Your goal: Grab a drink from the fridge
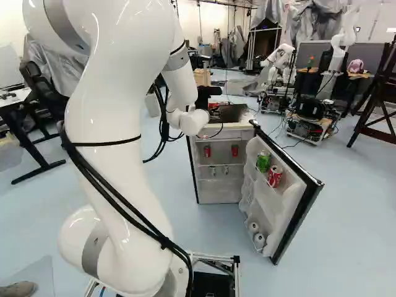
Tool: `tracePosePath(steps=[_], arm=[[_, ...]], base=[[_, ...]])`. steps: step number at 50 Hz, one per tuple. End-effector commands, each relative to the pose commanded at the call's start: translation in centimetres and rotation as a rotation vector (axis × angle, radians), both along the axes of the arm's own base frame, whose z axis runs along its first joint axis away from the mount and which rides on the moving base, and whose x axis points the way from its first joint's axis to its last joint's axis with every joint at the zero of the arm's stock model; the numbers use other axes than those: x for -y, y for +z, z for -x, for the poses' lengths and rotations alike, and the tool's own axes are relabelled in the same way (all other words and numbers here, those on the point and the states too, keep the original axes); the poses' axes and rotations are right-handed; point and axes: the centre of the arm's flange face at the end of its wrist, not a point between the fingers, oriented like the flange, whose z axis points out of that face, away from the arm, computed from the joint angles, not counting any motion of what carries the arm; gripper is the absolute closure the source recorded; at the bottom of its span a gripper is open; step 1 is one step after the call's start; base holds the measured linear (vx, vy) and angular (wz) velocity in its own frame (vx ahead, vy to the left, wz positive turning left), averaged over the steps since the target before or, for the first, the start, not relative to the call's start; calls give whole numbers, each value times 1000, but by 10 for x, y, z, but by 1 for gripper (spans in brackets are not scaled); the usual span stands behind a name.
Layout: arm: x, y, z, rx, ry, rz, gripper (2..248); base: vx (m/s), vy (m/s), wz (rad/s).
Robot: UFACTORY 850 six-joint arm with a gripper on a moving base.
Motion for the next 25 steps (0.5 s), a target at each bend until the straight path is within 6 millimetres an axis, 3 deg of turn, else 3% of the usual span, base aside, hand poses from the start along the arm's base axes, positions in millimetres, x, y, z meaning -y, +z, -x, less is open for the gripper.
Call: tracePosePath(steps=[25], arm=[[0,-17,-1,-30,0,-6,161]], base=[[0,0,0]])
